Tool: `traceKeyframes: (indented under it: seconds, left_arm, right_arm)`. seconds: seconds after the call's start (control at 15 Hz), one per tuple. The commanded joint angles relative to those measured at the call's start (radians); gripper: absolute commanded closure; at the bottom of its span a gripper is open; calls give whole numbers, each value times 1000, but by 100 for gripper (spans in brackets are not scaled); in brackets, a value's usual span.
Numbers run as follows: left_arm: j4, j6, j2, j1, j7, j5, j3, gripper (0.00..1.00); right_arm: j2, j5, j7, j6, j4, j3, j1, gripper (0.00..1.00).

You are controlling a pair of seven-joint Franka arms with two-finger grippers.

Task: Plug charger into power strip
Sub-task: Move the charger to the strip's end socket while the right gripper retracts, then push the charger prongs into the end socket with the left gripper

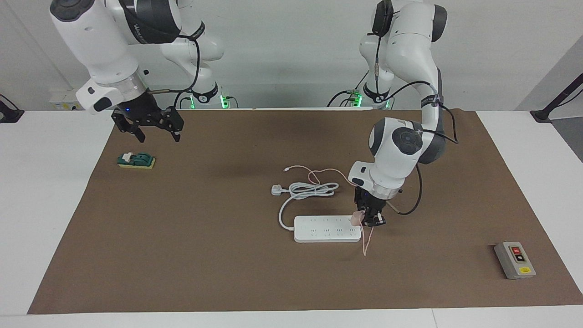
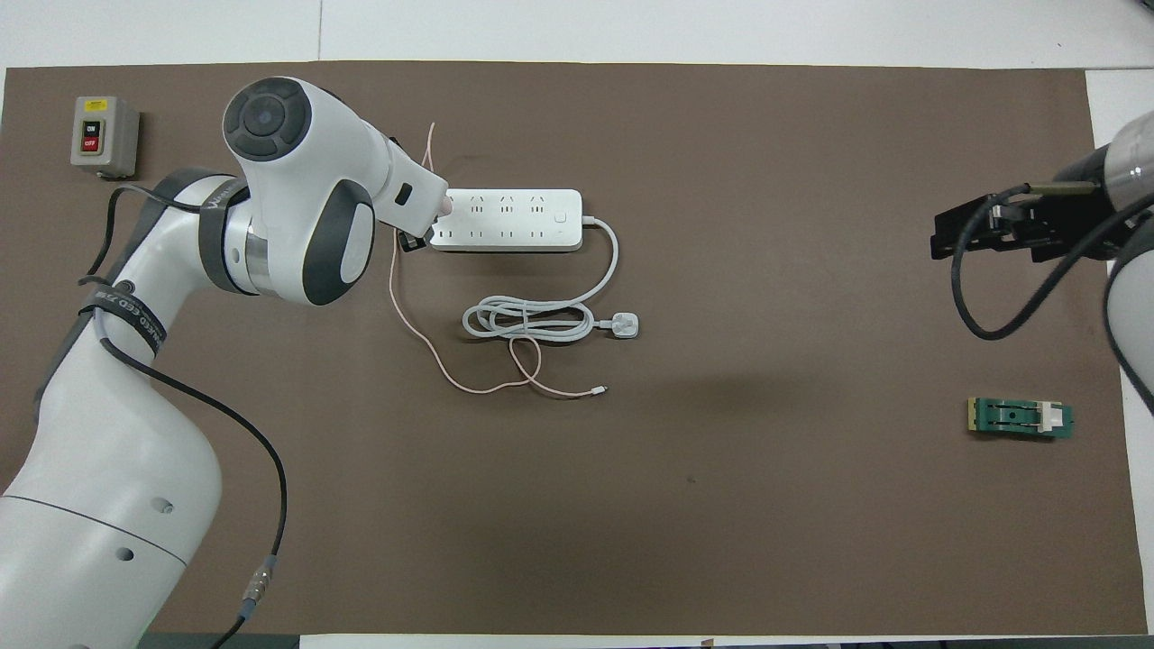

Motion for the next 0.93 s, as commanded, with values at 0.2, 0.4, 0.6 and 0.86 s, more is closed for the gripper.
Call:
traceKeyframes:
  seconds: [0.2,0.4,0.6,0.86]
  left_arm:
    - [-84,39,-42,-30,11,64,17,100]
    - [-81,30,-42,-21,12,94,19,100]
    - [-113,52,-51,-28,2,95,19,100]
    - [-130,64,-57,-34,-28,95,16,100]
  right_arm:
    - [-99,-102,-117,-109,-92,10,-16,0]
    - [-103,-120,-134,-109,-109,11,-30,0]
    - [-100,-119,-129,-88,-103,13,-33,0]
    - [-96,-119,-125,-80,-95,13,-36,0]
